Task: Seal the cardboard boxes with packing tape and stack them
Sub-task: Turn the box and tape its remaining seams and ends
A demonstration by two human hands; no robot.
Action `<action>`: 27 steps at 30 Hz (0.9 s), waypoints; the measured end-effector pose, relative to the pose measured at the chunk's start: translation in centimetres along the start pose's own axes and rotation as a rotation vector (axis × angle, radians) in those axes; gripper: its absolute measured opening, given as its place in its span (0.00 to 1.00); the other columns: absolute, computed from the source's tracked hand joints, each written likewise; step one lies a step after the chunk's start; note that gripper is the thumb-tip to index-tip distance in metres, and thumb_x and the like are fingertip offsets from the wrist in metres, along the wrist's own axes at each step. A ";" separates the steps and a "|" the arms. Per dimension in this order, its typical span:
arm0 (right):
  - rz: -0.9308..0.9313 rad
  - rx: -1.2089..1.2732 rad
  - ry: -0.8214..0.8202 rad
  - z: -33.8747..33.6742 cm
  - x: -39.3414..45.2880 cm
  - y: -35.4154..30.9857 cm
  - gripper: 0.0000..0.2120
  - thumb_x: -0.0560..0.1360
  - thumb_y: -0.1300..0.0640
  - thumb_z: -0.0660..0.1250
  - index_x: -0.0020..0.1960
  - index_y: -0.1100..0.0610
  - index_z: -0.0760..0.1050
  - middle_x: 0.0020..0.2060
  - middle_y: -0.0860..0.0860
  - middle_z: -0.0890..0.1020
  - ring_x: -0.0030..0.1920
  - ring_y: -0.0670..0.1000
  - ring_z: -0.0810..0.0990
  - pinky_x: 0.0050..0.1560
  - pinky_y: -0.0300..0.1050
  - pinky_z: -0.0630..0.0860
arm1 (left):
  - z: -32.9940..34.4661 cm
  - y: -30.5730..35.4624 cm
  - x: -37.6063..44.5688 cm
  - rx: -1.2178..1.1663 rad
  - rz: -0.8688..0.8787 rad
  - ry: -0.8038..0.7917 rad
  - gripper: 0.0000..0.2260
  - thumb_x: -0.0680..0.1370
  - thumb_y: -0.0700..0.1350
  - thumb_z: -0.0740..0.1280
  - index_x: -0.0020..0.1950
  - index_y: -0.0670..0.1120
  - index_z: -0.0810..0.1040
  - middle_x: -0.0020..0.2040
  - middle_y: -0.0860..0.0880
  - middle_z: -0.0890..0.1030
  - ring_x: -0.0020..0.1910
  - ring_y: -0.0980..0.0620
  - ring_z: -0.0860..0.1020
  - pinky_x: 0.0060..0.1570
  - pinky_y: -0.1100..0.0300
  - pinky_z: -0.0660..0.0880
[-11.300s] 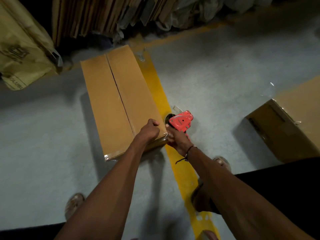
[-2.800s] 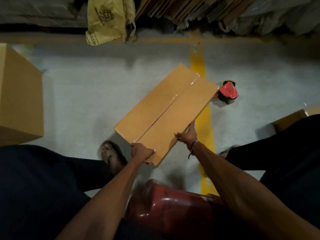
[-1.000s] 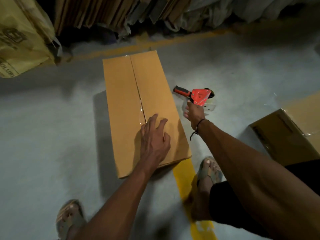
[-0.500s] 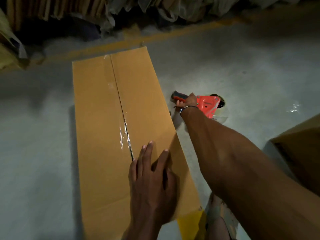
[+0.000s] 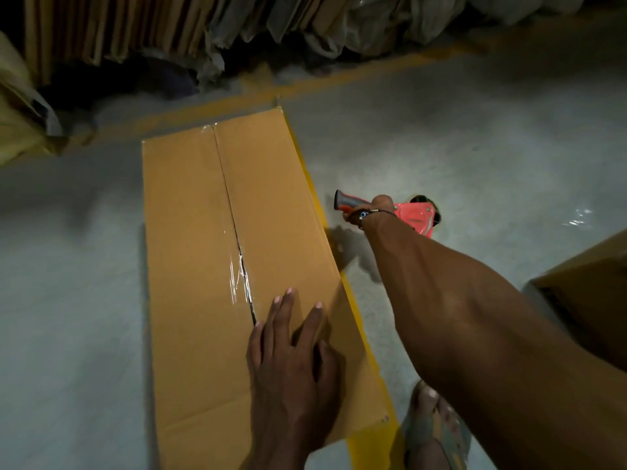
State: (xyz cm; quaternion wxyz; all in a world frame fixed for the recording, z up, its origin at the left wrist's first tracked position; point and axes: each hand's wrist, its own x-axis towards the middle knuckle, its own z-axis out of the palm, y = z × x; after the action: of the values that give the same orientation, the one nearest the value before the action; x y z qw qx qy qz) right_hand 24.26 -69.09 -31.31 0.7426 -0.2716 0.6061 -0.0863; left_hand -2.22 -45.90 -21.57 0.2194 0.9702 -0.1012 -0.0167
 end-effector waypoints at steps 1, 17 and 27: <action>-0.002 -0.030 0.015 -0.4 0.8 -0.2 0.07 0.80 0.59 0.57 0.56 0.60 0.68 0.61 0.56 0.75 0.57 0.58 0.77 0.64 0.53 0.75 | 0.1 -0.1 -0.1 0.018 -0.005 -0.017 0.24 0.77 0.50 0.64 0.74 0.59 0.74 0.82 0.51 0.62 0.82 0.50 0.59 0.78 0.46 0.58; 0.040 -0.776 -0.430 -12.5 -30.5 -1.5 0.16 0.82 0.55 0.50 0.36 0.52 0.66 0.26 0.48 0.65 0.16 0.46 0.61 0.18 0.32 0.57 | -14.7 -0.2 1.5 0.048 0.064 -0.491 0.18 0.82 0.41 0.61 0.71 0.48 0.77 0.73 0.46 0.75 0.68 0.44 0.76 0.68 0.48 0.71; -0.013 -1.024 -0.905 -25.5 -45.1 -4.6 0.23 0.83 0.36 0.58 0.52 0.56 0.72 0.36 0.50 0.76 0.33 0.47 0.74 0.34 0.41 0.73 | -31.1 -3.1 -8.1 -0.051 -0.072 -0.379 0.13 0.81 0.38 0.60 0.61 0.44 0.82 0.61 0.44 0.81 0.58 0.46 0.79 0.53 0.55 0.76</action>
State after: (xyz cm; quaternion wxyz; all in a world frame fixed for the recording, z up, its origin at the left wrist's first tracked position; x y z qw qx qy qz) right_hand -10.26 -59.97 6.53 0.7003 -0.6017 0.1988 0.3288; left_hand -7.17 -28.40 5.11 0.2204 0.9467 -0.1057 -0.2097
